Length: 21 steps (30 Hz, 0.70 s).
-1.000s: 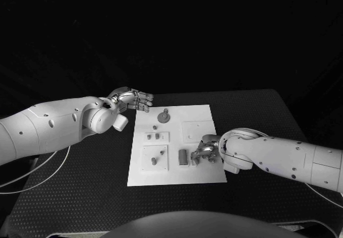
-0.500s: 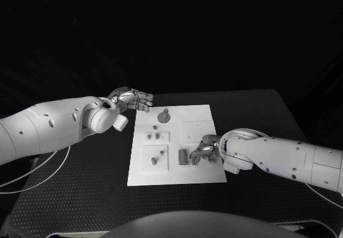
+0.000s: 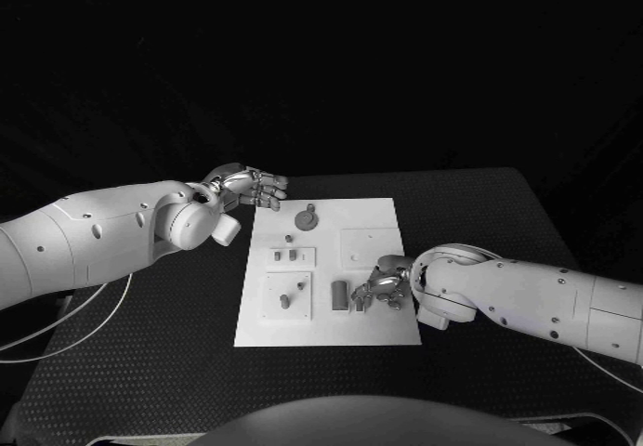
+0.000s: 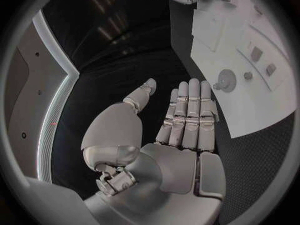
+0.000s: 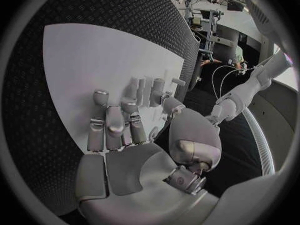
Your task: Assemble the parts on the task board
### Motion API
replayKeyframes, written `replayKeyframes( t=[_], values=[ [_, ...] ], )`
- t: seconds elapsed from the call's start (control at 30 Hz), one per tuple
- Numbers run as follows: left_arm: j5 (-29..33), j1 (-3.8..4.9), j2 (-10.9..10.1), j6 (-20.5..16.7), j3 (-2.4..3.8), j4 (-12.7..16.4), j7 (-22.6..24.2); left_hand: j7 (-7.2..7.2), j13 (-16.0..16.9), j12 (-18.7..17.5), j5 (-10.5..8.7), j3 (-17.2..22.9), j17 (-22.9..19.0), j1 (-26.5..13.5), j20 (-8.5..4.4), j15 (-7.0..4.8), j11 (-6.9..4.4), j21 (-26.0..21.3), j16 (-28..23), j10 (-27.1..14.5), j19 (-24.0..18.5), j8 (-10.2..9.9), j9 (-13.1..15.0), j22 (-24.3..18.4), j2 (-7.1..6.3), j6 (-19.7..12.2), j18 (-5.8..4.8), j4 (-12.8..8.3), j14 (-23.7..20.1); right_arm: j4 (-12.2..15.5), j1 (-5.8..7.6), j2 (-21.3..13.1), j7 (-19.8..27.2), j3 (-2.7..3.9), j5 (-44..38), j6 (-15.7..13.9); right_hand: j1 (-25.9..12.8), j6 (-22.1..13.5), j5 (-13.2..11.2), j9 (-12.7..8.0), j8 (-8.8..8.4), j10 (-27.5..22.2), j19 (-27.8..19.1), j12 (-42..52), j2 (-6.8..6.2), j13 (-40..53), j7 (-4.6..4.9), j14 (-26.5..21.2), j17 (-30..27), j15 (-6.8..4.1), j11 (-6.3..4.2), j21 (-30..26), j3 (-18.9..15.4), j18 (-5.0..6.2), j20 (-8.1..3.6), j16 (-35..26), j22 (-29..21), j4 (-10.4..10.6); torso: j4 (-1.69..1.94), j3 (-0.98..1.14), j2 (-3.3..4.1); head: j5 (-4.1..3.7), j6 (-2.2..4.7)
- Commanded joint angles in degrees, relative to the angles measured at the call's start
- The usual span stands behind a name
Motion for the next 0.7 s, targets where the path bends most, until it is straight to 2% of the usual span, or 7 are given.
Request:
replayKeyframes(
  t=[0.03, 0.1, 0.2, 0.43, 0.63, 0.67, 0.7],
  values=[
    [0.2, 0.03, 0.1, 0.8, 0.04, 0.1, 0.4, -0.18, -0.1, 0.1, -0.14, 0.0, 0.1, -0.5, 0.14, 0.07, -0.09, 0.2, -0.3, -0.5, -0.3, -0.1, 0.1, -0.1, -0.07, -0.4, 0.67, 0.4, -0.5, 0.2, -0.05, -0.1, 2.2, 0.05, 0.6, 0.2, 0.8, -0.2, -0.2, 0.1, 0.29, -0.1, 0.2, 0.2, 0.31, 0.0, -0.10, -0.2, 0.1, -0.15, -0.14, -0.2, 0.3, 0.46, -0.39, -0.2, 1.1, -0.2, -0.01, 0.01, 0.00, 0.00, -0.02],
    [0.2, 0.03, 0.1, 0.7, 0.04, 0.1, 0.4, -0.18, -0.1, 0.1, -0.14, 0.0, 0.1, -0.5, 0.14, 0.07, -0.09, 0.2, -0.3, -0.5, -0.3, -0.1, 0.1, -0.1, -0.07, -0.4, 0.68, 0.4, -0.5, 0.1, -0.05, -0.3, 2.5, 0.05, 0.4, -0.4, 2.1, -0.2, -0.2, 0.1, 0.41, -0.1, 0.1, 0.3, 1.79, 0.0, -0.11, -0.2, 0.2, -0.16, -0.14, 0.0, 0.1, 0.46, -0.42, -0.2, 1.2, -2.0, -0.02, 0.02, 0.00, -0.01, 0.03],
    [0.2, 0.03, 0.1, 0.7, 0.04, 0.1, 0.4, -0.18, -0.1, 0.1, -0.14, 0.0, 0.1, -0.5, 0.14, 0.07, -0.09, 0.2, -0.3, -0.5, -0.4, -0.1, 0.1, -0.1, -0.07, -0.4, 0.68, 0.4, -0.5, -0.1, -0.04, -0.9, 3.2, 0.05, 0.0, -1.2, 3.1, -0.4, -0.2, 0.1, 0.42, 0.0, 0.2, 0.3, 2.66, 0.0, -0.07, -0.2, 0.2, -0.13, -0.10, 0.0, -0.1, 0.46, -0.39, -0.2, 1.1, -3.7, -0.02, 0.02, -0.01, -0.03, 0.14],
    [0.2, 0.03, 0.2, 0.4, 0.04, -0.3, 0.8, -0.18, -0.1, 0.1, -0.14, 0.0, 0.1, -0.5, 0.14, 0.07, -0.09, 0.2, -0.3, -0.5, -0.4, -0.1, 0.1, -0.1, -0.07, -0.4, 0.68, 0.4, -0.5, -0.7, 0.48, -3.0, 8.6, 0.19, 1.2, -3.6, 4.1, -1.5, -0.2, -0.1, -0.09, 0.0, 0.2, 0.4, 1.97, -0.1, 0.28, -0.2, -0.1, 0.08, 0.21, 0.0, -0.3, 0.46, -0.29, -0.3, 1.0, -5.5, -0.11, 0.02, -0.06, -0.18, 0.94],
    [0.2, 0.02, 0.9, 0.0, 0.04, -1.5, 1.8, -0.23, -0.1, 0.2, -0.14, 0.1, 0.1, -0.4, 0.13, 0.06, -0.14, 0.2, -0.3, -0.4, -0.3, 0.0, 0.1, -0.1, 0.06, -0.3, 0.70, 0.3, -0.4, -3.2, 2.06, -4.1, 21.4, 0.63, 8.5, -4.1, 5.4, -3.6, -0.1, -0.4, -0.92, -0.5, -0.1, 0.5, 2.05, 0.0, 1.15, -1.8, -1.9, 0.83, 1.04, -0.4, 0.0, 0.46, -0.09, -0.7, 1.0, -6.4, -0.17, 0.05, -0.22, -0.58, 2.76],
    [0.3, 0.00, 1.3, 0.1, 0.04, -2.0, 2.0, -0.26, -0.1, 0.2, -0.14, 0.1, 0.1, -0.3, 0.13, 0.04, -0.17, 0.2, -0.3, -0.3, -0.3, 0.0, 0.1, -0.1, 0.14, -0.2, 0.70, 0.3, -0.4, -4.1, 2.28, -4.1, 23.5, 1.26, 8.7, -4.2, 5.9, -3.8, -0.2, -0.3, -0.93, -1.0, -0.6, 0.4, 2.37, 0.0, 1.31, -3.2, -3.4, 1.03, 1.22, -0.7, 0.1, 0.46, 0.18, -1.0, 1.0, -6.8, -0.21, 0.04, -0.28, -0.66, 3.43],
    [0.3, -0.03, 1.4, 0.2, 0.04, -2.2, 2.1, -0.26, -0.1, 0.2, -0.14, 0.1, 0.1, -0.3, 0.13, 0.04, -0.18, 0.2, -0.3, -0.3, -0.3, 0.0, 0.2, -0.1, 0.16, -0.2, 0.70, 0.3, -0.4, -4.4, 2.29, -4.1, 24.2, 1.60, 8.7, -4.3, 6.0, -3.9, -0.2, -0.3, -0.93, -1.0, -0.7, 0.5, 2.43, 0.0, 1.34, -3.4, -3.5, 1.06, 1.24, -0.7, 0.1, 0.46, 0.22, -1.0, 1.0, -6.8, -0.23, 0.05, -0.31, -0.66, 3.54]
  ],
)
